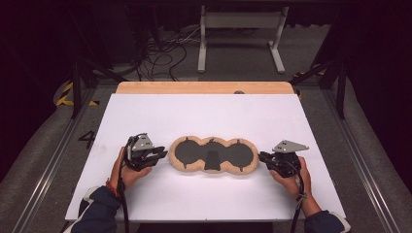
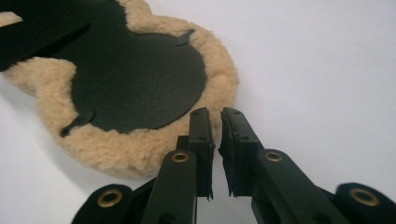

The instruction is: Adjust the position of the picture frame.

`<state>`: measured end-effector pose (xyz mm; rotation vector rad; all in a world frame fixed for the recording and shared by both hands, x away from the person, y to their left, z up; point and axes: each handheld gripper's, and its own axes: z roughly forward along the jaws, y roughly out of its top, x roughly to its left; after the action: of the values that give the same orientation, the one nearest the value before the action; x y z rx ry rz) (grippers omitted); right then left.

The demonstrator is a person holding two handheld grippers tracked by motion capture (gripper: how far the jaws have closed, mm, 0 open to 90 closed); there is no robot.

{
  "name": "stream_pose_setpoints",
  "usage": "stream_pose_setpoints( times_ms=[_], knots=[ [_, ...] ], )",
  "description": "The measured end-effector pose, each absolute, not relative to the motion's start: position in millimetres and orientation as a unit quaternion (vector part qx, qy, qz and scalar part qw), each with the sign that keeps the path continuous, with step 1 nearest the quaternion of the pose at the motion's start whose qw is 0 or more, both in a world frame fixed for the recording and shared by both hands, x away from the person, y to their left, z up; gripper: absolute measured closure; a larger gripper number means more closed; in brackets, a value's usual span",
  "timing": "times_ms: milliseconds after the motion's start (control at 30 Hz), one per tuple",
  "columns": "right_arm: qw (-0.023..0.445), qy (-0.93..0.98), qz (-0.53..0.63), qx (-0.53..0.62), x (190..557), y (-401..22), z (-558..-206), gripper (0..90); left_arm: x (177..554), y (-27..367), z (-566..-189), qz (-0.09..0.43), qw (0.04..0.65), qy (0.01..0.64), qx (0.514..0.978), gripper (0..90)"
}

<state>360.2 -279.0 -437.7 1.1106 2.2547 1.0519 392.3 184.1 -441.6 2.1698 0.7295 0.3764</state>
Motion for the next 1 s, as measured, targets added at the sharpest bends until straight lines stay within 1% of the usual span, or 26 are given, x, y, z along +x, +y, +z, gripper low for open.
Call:
stream_pose_setpoints(
  times_ms=[67,233,300,400,500,567,667,733,800,1000],
  knots=[
    [0.203,0.809,0.384,0.396,357.8,-278.5,-434.9,82.6,388.2,188.6,-439.9,0.15,0.408,0.286,0.854,73.8],
    [0.184,0.802,0.414,0.39,347.7,-276.1,-426.4,82.4,371.8,198.4,-440.9,0.162,0.411,0.28,0.852,66.6],
    [0.167,0.803,0.423,0.385,343.9,-272.6,-424.6,82.3,365.5,202.2,-442.4,0.159,0.41,0.281,0.853,64.4],
    [0.142,0.808,0.432,0.375,339.0,-263.9,-422.3,82.1,352.2,212.4,-442.7,0.158,0.414,0.282,0.851,59.3],
    [0.127,0.813,0.433,0.369,336.7,-256.9,-422.3,82.6,339.9,223.4,-442.4,0.152,0.423,0.287,0.846,54.7],
    [0.12,0.818,0.429,0.364,335.5,-252.4,-423.1,82.4,332.3,230.3,-441.9,0.161,0.421,0.29,0.844,50.4],
    [0.11,0.823,0.428,0.356,335.1,-246.4,-424.0,80.1,323.8,240.1,-443.2,0.162,0.427,0.304,0.836,46.0],
    [0.104,0.83,0.425,0.347,335.1,-240.0,-424.4,78.0,319.3,244.1,-444.8,0.159,0.427,0.305,0.837,45.2],
    [0.086,0.837,0.425,0.334,335.3,-231.6,-425.3,77.4,314.3,246.4,-447.4,0.15,0.427,0.305,0.838,43.8],
    [0.071,0.849,0.419,0.312,336.7,-212.4,-426.9,76.1,306.7,246.2,-451.4,0.145,0.42,0.297,0.845,41.8]
  ],
)
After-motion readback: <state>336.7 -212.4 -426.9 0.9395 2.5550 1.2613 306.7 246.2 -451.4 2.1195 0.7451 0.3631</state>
